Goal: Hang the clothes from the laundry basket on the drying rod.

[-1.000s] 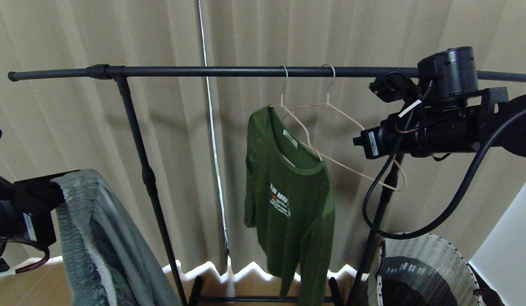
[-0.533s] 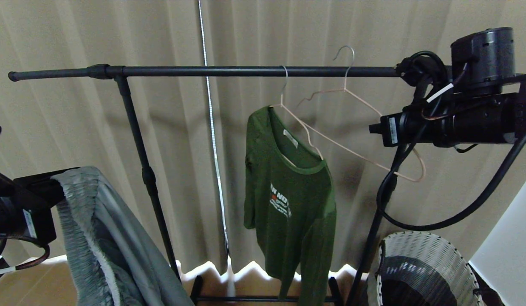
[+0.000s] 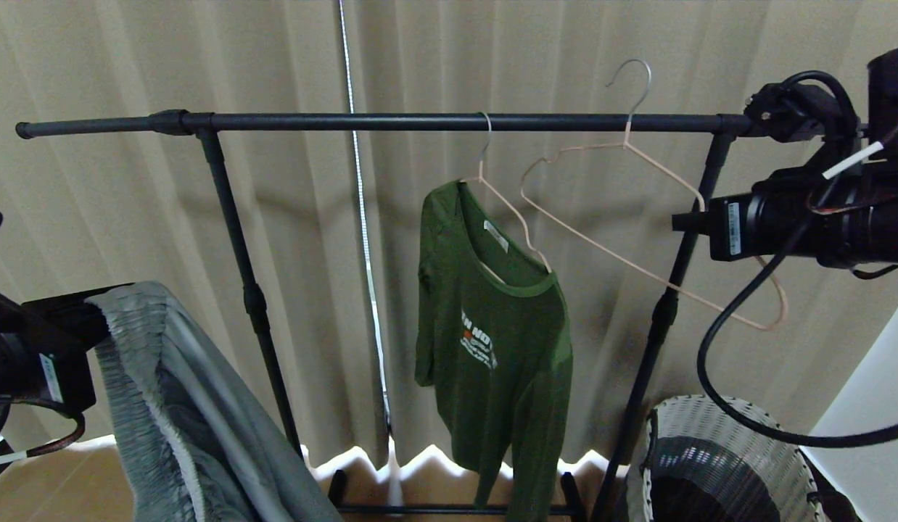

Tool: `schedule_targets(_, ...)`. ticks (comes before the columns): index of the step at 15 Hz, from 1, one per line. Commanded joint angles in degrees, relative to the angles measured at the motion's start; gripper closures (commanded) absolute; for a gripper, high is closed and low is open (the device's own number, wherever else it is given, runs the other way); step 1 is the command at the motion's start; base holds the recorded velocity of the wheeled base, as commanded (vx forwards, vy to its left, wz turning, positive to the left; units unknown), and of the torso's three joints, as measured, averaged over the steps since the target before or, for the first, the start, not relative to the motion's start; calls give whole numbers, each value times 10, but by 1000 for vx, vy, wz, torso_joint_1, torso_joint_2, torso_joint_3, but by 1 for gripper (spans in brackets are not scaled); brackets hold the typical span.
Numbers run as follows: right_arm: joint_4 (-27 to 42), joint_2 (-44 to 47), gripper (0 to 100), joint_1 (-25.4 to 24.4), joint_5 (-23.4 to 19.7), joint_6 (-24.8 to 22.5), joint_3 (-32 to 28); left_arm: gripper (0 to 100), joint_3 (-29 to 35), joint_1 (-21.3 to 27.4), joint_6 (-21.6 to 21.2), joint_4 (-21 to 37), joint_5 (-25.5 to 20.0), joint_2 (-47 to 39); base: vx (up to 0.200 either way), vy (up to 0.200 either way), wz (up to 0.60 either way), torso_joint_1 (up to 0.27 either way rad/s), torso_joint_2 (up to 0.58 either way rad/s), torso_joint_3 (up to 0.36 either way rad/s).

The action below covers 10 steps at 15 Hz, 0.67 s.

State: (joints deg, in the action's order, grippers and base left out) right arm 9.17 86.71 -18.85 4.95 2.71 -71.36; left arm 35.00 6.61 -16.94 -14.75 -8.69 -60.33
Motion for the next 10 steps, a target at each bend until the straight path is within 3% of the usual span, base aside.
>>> schedule_targets(1, -1, -62, 100, 0, 0, -1, 46, 100, -1, 0, 0, 0, 0, -1, 0, 0, 0, 0, 0, 0)
schedule_targets(10, 1, -177, 100, 0, 0, -6, 166, 100, -9, 1, -4, -5, -2, 9, 0, 0, 0, 0, 0, 0)
